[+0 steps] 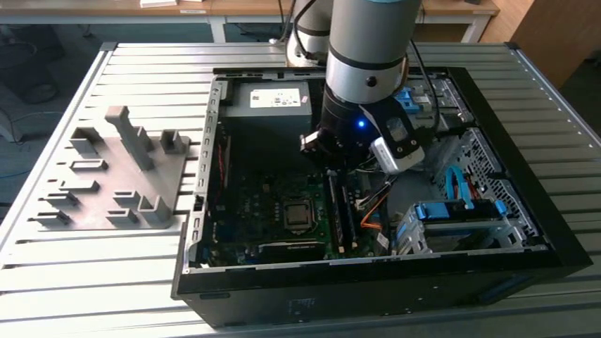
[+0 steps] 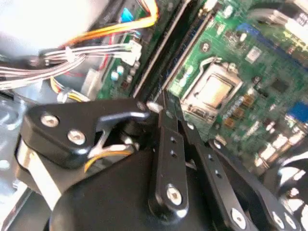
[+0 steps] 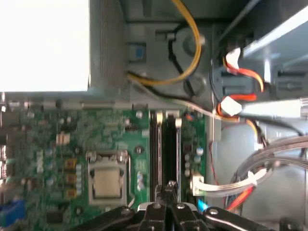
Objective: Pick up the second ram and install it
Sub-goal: 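Press down the second ram until it locks into place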
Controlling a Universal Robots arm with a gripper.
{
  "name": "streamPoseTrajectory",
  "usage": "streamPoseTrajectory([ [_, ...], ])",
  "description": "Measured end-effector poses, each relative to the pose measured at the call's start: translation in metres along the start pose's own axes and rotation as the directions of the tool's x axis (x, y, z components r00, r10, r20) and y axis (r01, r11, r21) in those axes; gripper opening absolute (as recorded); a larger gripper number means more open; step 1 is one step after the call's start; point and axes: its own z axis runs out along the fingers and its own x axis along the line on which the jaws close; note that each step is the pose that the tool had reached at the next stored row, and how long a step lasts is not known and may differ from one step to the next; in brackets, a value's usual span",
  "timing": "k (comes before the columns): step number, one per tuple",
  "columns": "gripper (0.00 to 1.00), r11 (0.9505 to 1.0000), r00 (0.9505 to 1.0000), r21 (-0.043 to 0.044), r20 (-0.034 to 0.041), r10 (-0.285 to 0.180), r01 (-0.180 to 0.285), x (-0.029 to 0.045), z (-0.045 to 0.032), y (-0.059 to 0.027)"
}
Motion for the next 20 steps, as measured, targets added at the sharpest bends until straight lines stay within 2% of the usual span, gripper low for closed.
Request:
streamPoseTrajectory([
  [7,0.10,1.0000,1.0000,-0.0003,0.0000,0.000,0.000,0.0008,0.0121,0.0301],
  [20,0.10,1.0000,1.0000,-0.0003,0.0000,0.000,0.000,0.0011,0.0358,0.0350],
])
